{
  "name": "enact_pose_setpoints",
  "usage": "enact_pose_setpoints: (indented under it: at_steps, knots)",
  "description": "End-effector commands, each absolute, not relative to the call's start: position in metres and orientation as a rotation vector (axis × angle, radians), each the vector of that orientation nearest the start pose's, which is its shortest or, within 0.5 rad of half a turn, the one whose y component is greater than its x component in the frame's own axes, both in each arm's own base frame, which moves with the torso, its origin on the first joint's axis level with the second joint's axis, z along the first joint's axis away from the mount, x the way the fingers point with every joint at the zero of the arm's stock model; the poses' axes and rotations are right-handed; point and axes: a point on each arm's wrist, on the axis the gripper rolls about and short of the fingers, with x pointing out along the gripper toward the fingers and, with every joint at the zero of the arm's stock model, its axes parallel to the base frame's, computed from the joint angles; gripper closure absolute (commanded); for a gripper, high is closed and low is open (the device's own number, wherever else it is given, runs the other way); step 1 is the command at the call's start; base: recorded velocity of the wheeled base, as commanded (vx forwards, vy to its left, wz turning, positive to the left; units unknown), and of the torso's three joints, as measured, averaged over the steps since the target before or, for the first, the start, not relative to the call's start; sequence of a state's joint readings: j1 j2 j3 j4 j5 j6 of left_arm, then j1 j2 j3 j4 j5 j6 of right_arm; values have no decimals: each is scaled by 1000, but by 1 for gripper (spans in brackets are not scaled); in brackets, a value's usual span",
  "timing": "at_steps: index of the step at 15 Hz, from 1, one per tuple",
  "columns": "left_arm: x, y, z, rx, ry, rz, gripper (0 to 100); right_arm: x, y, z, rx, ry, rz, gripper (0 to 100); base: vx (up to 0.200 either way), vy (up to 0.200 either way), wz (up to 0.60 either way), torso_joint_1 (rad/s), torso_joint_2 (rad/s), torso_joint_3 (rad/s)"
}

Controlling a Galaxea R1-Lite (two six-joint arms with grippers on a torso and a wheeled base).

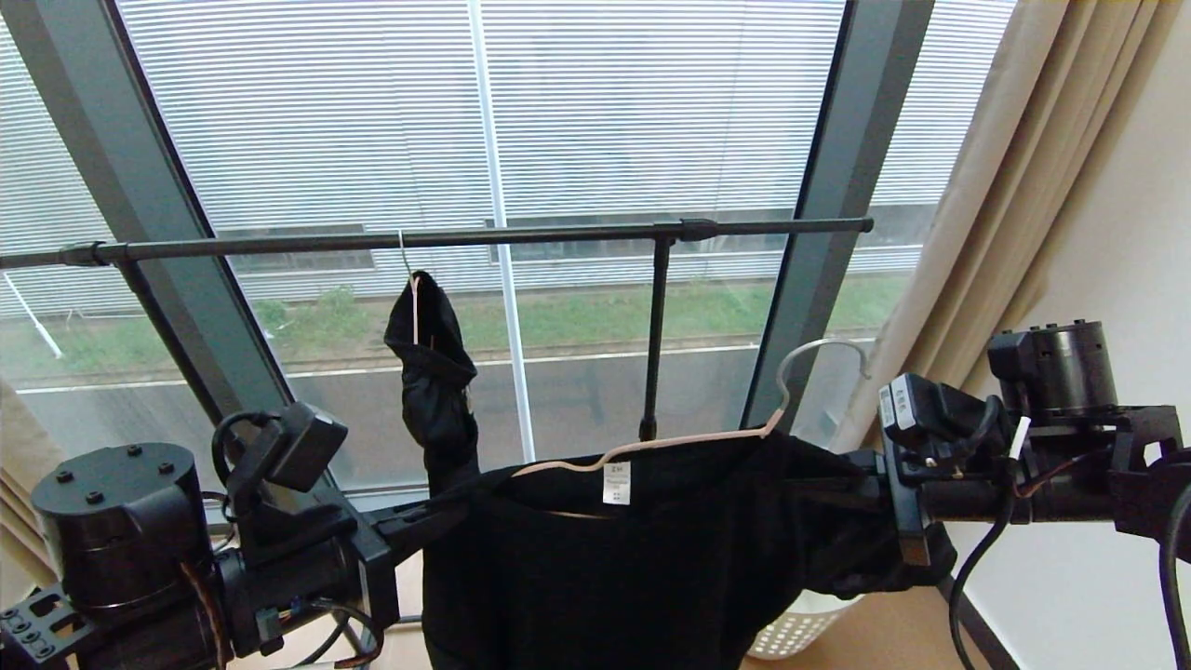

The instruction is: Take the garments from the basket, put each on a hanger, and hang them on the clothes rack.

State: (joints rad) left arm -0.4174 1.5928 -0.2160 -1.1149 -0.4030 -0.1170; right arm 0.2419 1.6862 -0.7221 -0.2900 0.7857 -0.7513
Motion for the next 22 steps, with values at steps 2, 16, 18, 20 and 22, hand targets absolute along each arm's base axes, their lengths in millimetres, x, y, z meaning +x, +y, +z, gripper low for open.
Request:
enact_pose_setpoints:
  at_steps: [2,16,18,20,22]
  knots:
    - [190,-94,143,-82,270,-784,100,261,81,135,-465,277,1183,100,0,0,0,0,0,0]
    - [183,-95,195,0,358,-809,100,265,66,139,-395,248,1204,100,0,0,0,0,0,0]
    - [185,-98,205,23,368,-818,100,265,75,137,-378,267,1227,100,0,0,0,0,0,0]
    - [186,-107,207,35,364,-848,100,265,83,133,-353,293,1248,100,0,0,0,0,0,0]
    - [187,-114,205,50,374,-840,100,263,87,133,-323,315,1261,100,0,0,0,0,0,0]
